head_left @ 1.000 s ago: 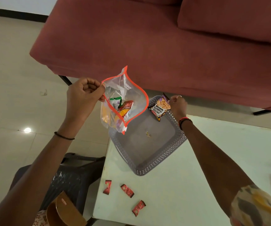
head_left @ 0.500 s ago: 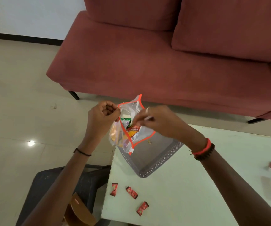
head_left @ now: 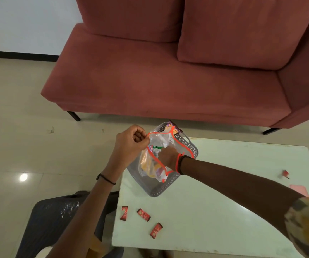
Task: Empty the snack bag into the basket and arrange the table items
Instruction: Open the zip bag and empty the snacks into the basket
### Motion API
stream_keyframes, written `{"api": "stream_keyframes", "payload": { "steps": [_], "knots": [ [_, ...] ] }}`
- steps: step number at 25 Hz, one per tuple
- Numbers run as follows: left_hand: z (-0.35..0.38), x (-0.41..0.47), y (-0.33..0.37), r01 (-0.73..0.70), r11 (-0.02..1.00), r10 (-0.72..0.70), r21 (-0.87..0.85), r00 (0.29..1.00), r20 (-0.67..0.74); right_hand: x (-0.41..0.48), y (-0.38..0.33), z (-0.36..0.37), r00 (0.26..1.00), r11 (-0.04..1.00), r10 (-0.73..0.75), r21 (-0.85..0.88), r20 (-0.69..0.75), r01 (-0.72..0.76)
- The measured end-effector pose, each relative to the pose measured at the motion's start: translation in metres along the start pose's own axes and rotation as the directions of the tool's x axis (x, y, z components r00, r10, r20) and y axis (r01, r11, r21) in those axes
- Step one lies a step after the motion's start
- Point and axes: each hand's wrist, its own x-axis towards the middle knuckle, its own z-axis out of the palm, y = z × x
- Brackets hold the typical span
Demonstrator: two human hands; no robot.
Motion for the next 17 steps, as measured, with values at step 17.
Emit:
{"api": "stream_keyframes", "payload": {
  "steps": [17],
  "knots": [
    [0.004, 0.027, -0.012, 0.14, 0.986, -0.15, 0.088, 0.981, 0.125, -0.048, 0.045, -0.04, 0.889, 0.523, 0.225, 0.819, -0.4, 0.236]
  ]
}}
